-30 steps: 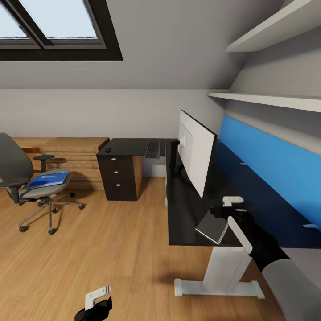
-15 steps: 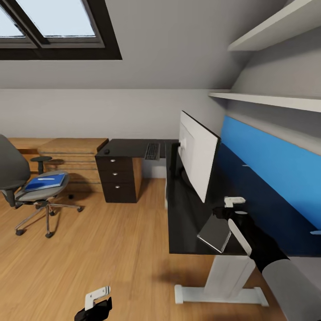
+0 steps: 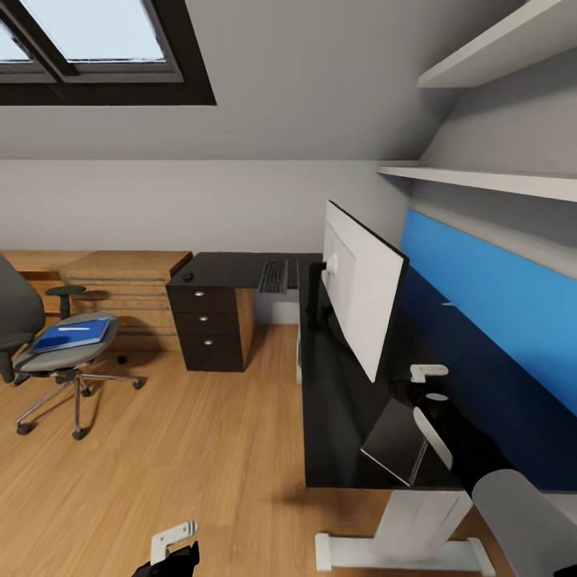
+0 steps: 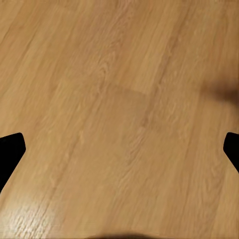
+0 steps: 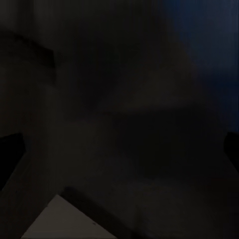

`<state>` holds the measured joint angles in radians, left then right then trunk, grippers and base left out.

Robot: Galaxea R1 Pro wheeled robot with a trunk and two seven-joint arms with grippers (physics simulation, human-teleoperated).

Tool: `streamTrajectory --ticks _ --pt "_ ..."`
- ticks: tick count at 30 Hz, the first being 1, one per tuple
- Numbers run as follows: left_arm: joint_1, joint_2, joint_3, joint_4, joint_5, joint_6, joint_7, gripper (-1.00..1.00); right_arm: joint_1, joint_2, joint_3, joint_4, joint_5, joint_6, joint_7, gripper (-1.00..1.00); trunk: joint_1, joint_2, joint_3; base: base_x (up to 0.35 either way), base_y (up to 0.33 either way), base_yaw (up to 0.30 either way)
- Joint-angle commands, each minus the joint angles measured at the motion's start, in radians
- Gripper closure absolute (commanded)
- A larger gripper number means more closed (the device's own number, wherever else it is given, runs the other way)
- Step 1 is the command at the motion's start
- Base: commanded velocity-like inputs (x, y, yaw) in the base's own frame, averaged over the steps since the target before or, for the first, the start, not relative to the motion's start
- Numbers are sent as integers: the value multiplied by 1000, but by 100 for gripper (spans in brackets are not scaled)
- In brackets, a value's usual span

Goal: In the bedroom, organize the workspace by keeping the computer under the desk, ensuring the monitor is on the desk, placing the keyboard on the desk next to the monitor, placing the mouse on the desk next to the keyboard, moving the folder from the swivel chair onto the desk next to the mouse, stacking the notebook on top of the folder with the pen on top of the notebook, and positioning the swivel chair next to the desk.

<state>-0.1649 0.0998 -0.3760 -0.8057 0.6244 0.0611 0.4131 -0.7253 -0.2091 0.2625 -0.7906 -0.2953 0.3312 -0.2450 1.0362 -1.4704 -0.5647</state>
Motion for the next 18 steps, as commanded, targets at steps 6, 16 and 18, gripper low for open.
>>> streamTrajectory --ticks 6,16,18 --pt "-1 1 -6 0 5 3 9 -100 -3 -4 4 29 -8 -12 -12 -100 0 -1 -1 71 0 0" --pt "-1 1 -16 0 2 2 9 -100 -7 -5 -22 105 -8 -15 -14 -100 0 -1 -1 105 0 0" --pt "-1 1 -23 0 2 2 9 -100 -8 -6 -26 121 -9 -15 -14 -100 0 -1 -1 129 0 0"
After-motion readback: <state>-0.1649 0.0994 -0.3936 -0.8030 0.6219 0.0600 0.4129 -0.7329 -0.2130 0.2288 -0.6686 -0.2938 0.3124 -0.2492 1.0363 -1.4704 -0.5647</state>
